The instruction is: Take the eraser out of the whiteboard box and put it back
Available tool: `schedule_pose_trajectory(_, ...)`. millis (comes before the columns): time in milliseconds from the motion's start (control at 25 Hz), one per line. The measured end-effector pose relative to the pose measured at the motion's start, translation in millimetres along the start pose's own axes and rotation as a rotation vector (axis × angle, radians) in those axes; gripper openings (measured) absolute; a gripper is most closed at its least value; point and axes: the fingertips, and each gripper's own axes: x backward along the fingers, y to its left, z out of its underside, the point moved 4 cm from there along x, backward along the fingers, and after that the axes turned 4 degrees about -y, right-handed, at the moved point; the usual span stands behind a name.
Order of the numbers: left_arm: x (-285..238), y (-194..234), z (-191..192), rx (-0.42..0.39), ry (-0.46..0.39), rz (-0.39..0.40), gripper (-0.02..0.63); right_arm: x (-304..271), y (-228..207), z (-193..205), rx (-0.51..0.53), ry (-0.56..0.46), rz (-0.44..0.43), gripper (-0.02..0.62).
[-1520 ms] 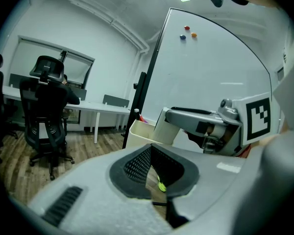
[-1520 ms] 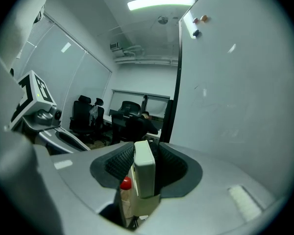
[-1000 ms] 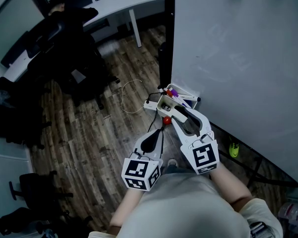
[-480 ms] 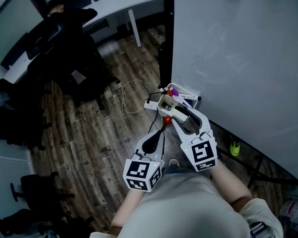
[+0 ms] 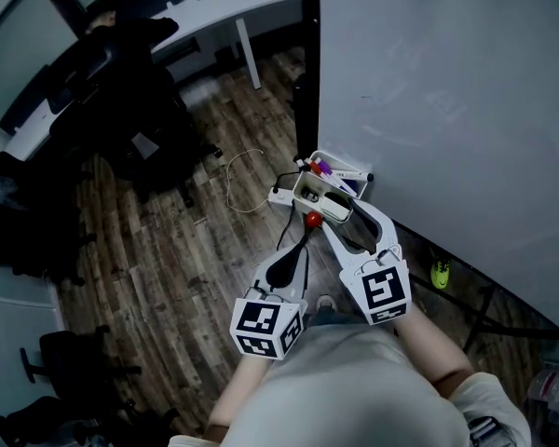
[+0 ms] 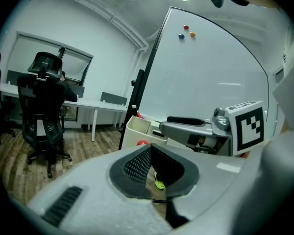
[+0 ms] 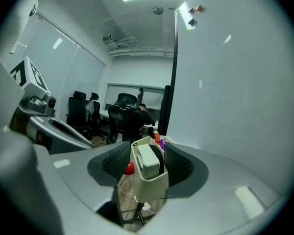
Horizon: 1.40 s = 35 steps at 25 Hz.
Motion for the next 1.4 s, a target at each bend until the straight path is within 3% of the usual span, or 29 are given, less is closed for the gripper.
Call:
schedule_pose_trajectory(240, 4.8, -6.7, 3.4, -0.007, 0.002, 0.02, 0.002, 16.9, 8.8, -4.0, -0.023, -0.021, 0.01, 0.179)
schedule_pose_trajectory(480, 10.9, -17.2, 7.4, -0.016, 0.008, 0.051, 0.001, 37.5, 18.8, -5.6, -0.037, -0.051, 0.021, 0.047)
schedule_pose_trajectory(680, 17.8, -23.6, 11.9, -0.021, 0.013, 0.072, 0.002, 51.0, 25.9, -8.0, -0.029, -0.071, 0.033, 0.006)
schedule_pose_trajectory(1400, 52.6, -43.3, 28.1, -0.031, 0.022, 0.114, 0.001, 97.5, 61.0, -7.9, -0.042, -0.062, 0.062, 0.005)
